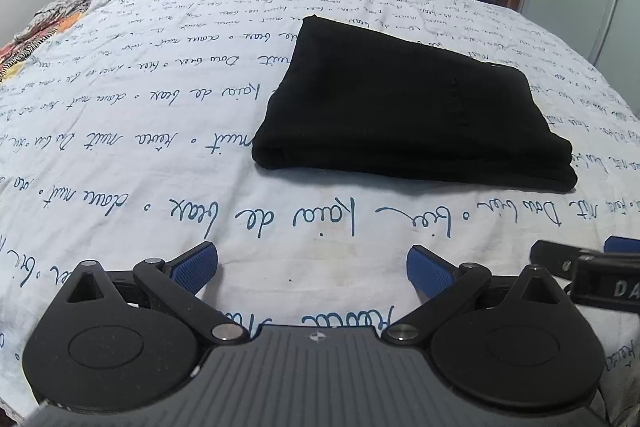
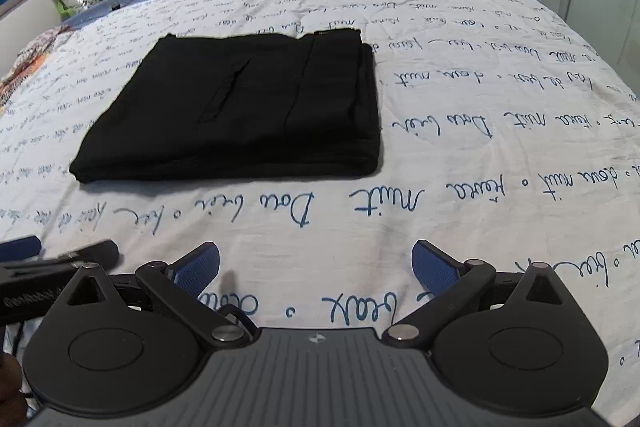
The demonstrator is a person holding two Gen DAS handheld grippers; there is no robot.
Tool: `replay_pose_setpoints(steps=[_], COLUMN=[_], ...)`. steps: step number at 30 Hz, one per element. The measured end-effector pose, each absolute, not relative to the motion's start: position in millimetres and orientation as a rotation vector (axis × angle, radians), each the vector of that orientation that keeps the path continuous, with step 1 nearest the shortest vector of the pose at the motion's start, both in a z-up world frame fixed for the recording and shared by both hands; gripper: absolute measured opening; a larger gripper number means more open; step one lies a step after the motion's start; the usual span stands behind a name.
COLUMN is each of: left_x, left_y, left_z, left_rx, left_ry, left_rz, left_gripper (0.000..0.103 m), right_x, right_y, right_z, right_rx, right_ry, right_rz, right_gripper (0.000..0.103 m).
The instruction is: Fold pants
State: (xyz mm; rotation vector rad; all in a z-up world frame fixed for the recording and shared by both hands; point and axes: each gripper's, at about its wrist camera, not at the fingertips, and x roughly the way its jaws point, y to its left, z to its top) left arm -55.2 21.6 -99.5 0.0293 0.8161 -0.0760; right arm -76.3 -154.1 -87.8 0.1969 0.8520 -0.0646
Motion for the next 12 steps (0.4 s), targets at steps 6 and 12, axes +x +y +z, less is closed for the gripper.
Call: replay_pose_setpoints(steps=[6, 12], left_x=[-56.5, -58.5], left_y=[23.4, 19.8], left_z=[-98.2, -94.2], left_rx=[0.024, 0.051], left_ry=[0.817, 0.796], left_rz=[-0.065, -0.084], left_gripper=[0.099, 0.102], right_x=[-79.2, -79.3], right_y=[-149.2, -151.2], right_z=[-85.9, -84.7], right_rx=[0.168, 0.176], right_ry=[0.843, 0.842], right_rz=[-0.061, -0.066], right_gripper=[0.103, 0.103])
